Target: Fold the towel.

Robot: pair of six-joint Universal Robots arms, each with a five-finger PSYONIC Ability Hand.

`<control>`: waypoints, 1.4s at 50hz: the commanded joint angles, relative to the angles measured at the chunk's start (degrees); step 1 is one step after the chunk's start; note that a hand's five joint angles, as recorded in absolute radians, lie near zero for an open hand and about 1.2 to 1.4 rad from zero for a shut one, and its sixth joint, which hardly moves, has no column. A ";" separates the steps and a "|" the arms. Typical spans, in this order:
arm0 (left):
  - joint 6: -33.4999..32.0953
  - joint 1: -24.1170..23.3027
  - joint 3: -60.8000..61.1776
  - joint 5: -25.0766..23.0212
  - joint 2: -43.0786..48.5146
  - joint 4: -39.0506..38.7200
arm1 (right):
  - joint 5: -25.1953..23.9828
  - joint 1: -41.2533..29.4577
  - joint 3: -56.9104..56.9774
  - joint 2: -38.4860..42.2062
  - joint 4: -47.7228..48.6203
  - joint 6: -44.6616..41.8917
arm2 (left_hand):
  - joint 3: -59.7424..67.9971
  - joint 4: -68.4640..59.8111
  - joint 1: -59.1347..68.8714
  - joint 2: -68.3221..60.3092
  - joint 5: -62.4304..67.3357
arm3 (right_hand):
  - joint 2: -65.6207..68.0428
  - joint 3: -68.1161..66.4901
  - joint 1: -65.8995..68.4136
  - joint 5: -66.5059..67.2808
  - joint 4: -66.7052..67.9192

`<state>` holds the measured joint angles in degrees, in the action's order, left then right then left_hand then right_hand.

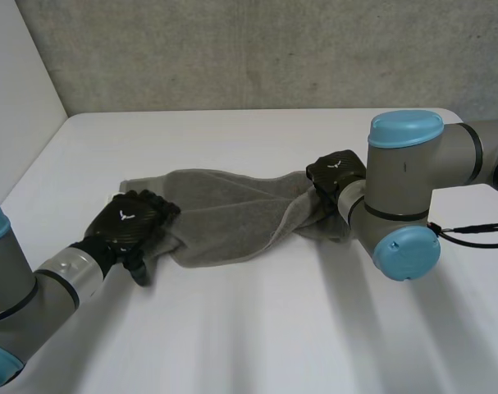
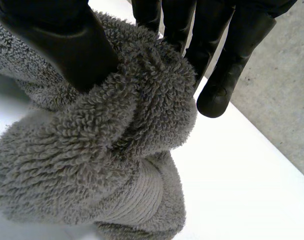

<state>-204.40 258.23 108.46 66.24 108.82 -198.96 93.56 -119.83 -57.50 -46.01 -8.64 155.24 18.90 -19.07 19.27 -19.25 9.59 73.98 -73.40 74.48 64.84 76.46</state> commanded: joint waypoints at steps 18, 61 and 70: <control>0.49 -1.76 -4.57 1.09 7.19 -3.63 | -1.01 0.04 -1.30 -0.75 -0.94 -0.82 | 46.30 -46.13 45.93 -45.95 45.61 | 6.02 -6.60 5.52 5.16 3.54; 8.49 5.72 -17.38 -9.92 3.55 21.07 | -13.67 0.04 -7.45 -15.63 -16.97 -6.53 | 61.10 -60.93 60.73 -60.75 60.41 | 6.02 -6.60 5.52 5.16 3.54; 8.84 4.39 -26.98 0.55 16.59 21.16 | -9.11 -0.84 -8.60 -8.23 -5.34 -0.12 | 22.29 -22.12 21.92 -21.93 21.60 | 6.02 -6.60 5.52 5.16 3.54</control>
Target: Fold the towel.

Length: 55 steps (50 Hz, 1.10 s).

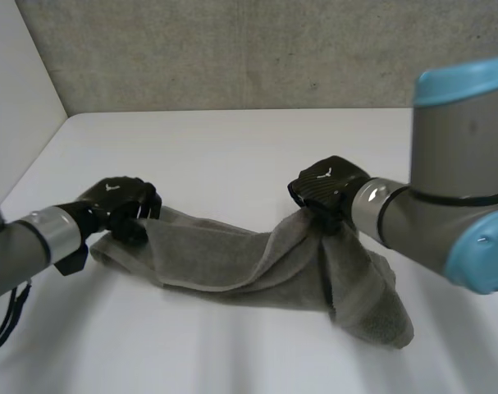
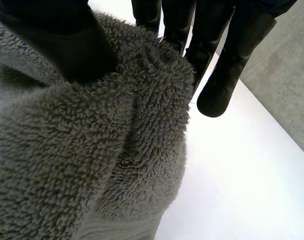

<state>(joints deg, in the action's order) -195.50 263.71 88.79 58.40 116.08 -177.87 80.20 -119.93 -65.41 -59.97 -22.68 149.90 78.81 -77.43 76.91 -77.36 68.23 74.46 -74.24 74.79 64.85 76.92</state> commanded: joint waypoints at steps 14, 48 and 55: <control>1.17 -3.38 0.86 10.07 -3.23 -2.48 | 7.42 -0.92 -2.79 4.34 10.20 5.58 | -55.31 53.93 -53.41 53.86 -54.72 | 5.54 -5.76 5.21 5.15 3.08; 0.82 -21.66 6.67 26.24 4.76 -14.17 | 3.47 1.54 -16.41 -0.93 16.17 5.14 | -29.18 27.80 -27.28 27.73 -28.60 | 5.54 -5.76 5.21 5.15 3.08; 1.17 -21.22 6.75 26.59 4.24 -16.36 | 2.68 1.89 -18.52 -1.90 17.32 5.14 | 1.19 -2.57 3.09 -2.64 1.77 | 5.54 -5.76 5.21 5.15 3.08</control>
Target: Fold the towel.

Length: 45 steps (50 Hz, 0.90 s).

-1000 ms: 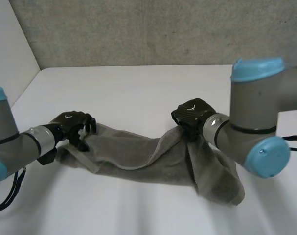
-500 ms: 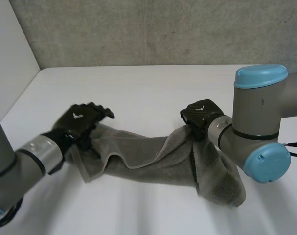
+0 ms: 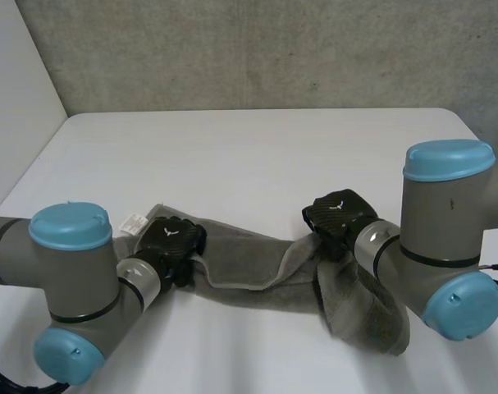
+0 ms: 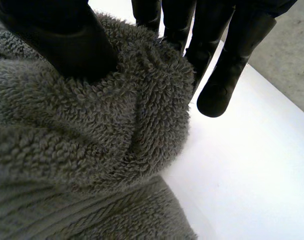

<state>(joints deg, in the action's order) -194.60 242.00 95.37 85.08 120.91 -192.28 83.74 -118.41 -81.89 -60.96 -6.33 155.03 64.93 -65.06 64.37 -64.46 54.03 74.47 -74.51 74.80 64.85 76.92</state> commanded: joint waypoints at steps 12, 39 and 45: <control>0.37 5.06 2.81 -0.79 -6.83 -5.30 | -3.41 0.46 -3.63 -2.59 -1.48 -1.04 | 15.07 -14.94 15.63 -15.54 15.97 | 5.53 -5.49 5.20 5.15 3.08; -0.07 5.77 4.39 -3.77 -6.92 -3.19 | -10.27 10.39 -1.43 -5.93 -10.80 -0.25 | 15.07 -14.94 15.63 -15.54 15.97 | -45.88 45.92 -46.22 -46.26 -48.33; -0.34 7.17 5.53 -9.91 -7.88 -2.84 | -10.00 10.74 -1.17 -5.23 -12.03 0.01 | 15.07 -14.94 15.63 -15.54 15.97 | -43.04 43.08 -43.37 -43.42 -45.48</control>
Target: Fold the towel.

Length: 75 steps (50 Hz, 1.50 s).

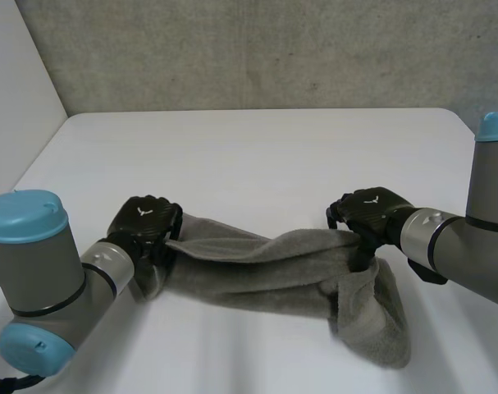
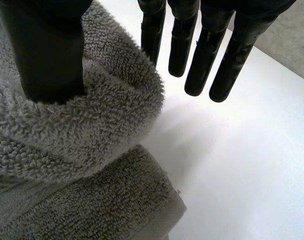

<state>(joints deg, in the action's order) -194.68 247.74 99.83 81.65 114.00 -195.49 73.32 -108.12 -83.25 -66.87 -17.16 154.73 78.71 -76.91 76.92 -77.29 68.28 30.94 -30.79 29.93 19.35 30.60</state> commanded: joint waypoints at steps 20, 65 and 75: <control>-6.94 3.45 -14.66 -12.74 3.07 11.27 | -0.28 -0.87 13.20 3.24 3.45 -3.65 | 1.29 -3.09 3.08 -2.71 1.72 | 49.06 -49.21 50.07 50.65 49.40; -12.02 14.78 11.70 -23.55 -5.80 -5.97 | 3.68 -9.75 -0.07 6.23 9.96 -8.22 | 1.29 -3.09 3.08 -2.71 1.72 | 49.06 -49.21 50.07 50.65 49.40; -13.53 17.07 11.88 -23.73 -8.52 -1.47 | -0.01 -9.04 -0.60 -1.07 8.46 -6.11 | 1.29 -3.09 3.08 -2.71 1.72 | -8.07 7.92 -7.06 -6.49 -7.73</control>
<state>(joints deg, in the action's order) -208.33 263.21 112.02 57.98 107.81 -198.87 75.83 -117.48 -83.86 -62.62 -7.37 147.08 79.23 -77.80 76.93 -77.85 68.56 45.44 -46.51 45.35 36.00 46.67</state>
